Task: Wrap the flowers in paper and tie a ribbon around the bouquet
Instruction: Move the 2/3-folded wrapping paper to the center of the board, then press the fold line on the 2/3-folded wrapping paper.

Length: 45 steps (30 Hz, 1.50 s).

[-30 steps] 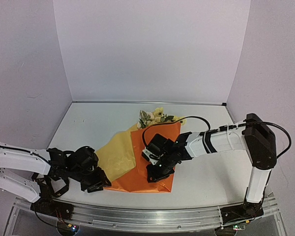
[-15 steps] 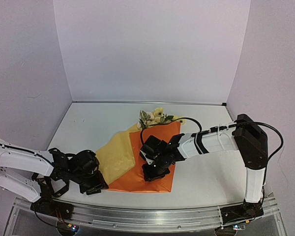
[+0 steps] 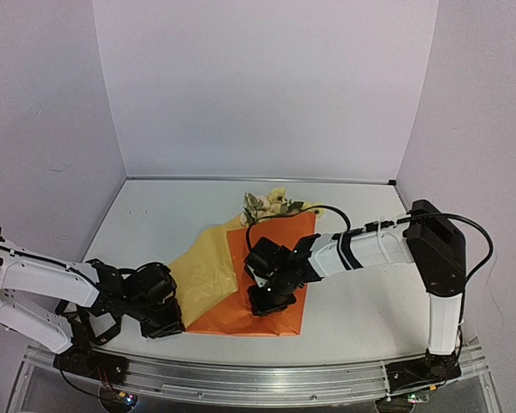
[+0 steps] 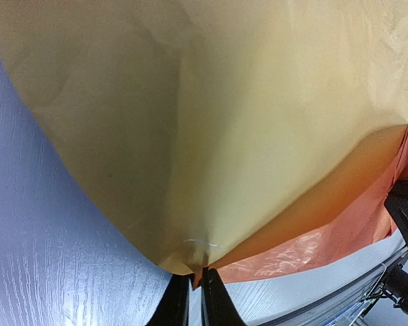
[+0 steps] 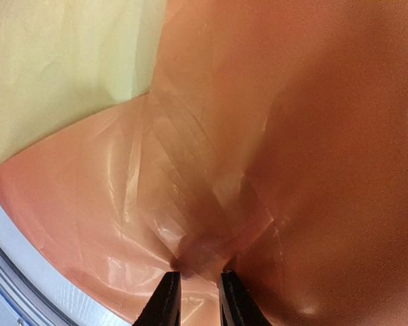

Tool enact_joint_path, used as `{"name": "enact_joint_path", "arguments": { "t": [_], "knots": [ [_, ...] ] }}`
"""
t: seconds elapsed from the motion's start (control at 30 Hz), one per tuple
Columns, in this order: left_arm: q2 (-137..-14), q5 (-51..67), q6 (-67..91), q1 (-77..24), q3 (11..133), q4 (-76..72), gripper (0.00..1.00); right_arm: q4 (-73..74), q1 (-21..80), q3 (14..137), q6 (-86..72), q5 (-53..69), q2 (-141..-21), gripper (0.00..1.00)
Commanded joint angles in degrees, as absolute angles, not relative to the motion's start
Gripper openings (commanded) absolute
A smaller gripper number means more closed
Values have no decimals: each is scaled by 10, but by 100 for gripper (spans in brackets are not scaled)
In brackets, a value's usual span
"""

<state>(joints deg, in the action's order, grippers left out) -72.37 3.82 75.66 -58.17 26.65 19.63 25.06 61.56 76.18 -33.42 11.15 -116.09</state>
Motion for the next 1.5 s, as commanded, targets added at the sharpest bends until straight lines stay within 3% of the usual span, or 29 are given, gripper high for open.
{"name": "enact_joint_path", "arguments": {
  "t": [0.0, 0.37, 0.53, 0.57, 0.67, 0.83, 1.0, 1.47],
  "knots": [
    [-729, 14, 717, -549, 274, 212, 0, 248, 618, 781, -347, 77, -1171, 22],
    [-703, 6, 592, -447, 304, 264, 0, 261, 618, 828, -376, 59, -1194, 23],
    [-673, 15, 598, -447, 292, 265, 1, 270, 618, 862, -375, 99, -1191, 30],
    [-666, 16, 599, -447, 293, 268, 5, 274, 618, 866, -372, 106, -1189, 31],
    [-635, 27, 615, -447, 290, 265, 31, 284, 618, 868, -354, 131, -1176, 33],
    [-580, 25, 700, -482, 284, 264, 53, 304, 618, 852, -326, 146, -1141, 37],
    [-592, -20, 763, -554, 308, 218, 44, 334, 618, 839, -305, 144, -1108, 35],
    [-847, 119, 615, -562, 406, 5, 26, 354, 619, 797, -293, 160, -1103, 18]
  ]
}}
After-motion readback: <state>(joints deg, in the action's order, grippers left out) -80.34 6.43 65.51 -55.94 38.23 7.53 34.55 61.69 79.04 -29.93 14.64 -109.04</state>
